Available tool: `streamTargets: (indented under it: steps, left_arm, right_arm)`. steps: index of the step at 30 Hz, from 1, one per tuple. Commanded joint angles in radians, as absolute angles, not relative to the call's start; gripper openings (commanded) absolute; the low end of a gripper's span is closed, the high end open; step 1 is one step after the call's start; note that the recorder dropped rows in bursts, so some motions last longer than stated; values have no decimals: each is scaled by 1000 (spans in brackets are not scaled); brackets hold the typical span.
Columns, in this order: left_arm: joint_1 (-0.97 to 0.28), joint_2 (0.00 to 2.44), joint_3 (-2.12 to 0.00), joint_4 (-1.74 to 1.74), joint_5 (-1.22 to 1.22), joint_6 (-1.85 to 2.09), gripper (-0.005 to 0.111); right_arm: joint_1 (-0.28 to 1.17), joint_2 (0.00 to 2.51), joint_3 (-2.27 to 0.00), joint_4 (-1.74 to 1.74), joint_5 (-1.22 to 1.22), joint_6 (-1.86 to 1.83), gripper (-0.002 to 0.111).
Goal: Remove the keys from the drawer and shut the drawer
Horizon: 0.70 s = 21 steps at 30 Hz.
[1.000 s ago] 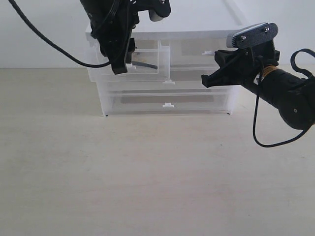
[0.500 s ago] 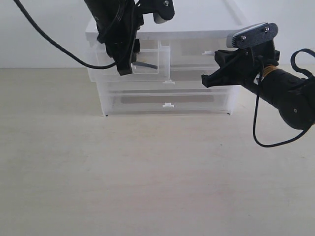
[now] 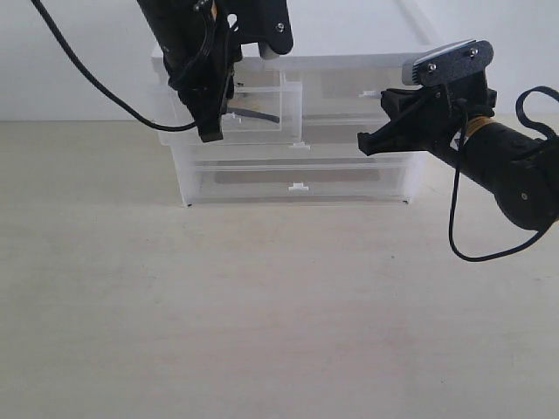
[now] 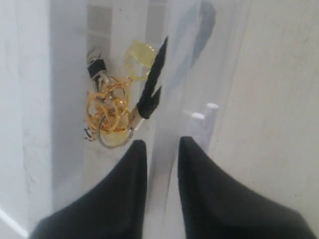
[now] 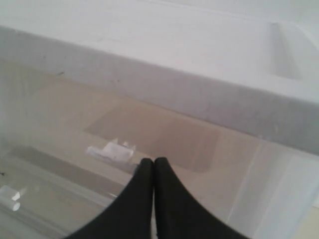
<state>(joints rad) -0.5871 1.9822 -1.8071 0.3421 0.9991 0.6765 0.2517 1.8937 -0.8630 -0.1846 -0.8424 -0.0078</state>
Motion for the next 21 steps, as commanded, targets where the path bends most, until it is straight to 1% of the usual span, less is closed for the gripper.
streamTargets:
  steps: [1,10,17,21]
  left_arm:
    - [-586,1983,-1805,336,1004,671,4]
    - [-586,1980,-1805,299,1140,683,4]
    - [-594,1928,-1805,210,1162,727,4]
    - [-594,1918,-1805,197,1221,727,4]
  right_arm:
    - [239,1897,-889,-122,-886,-10,0]
    - [239,1897,-889,-122,-888,-9,0]
    - [239,1897,-889,-122,-888,-9,0]
    - [239,1897,-889,-122,-890,-9,0]
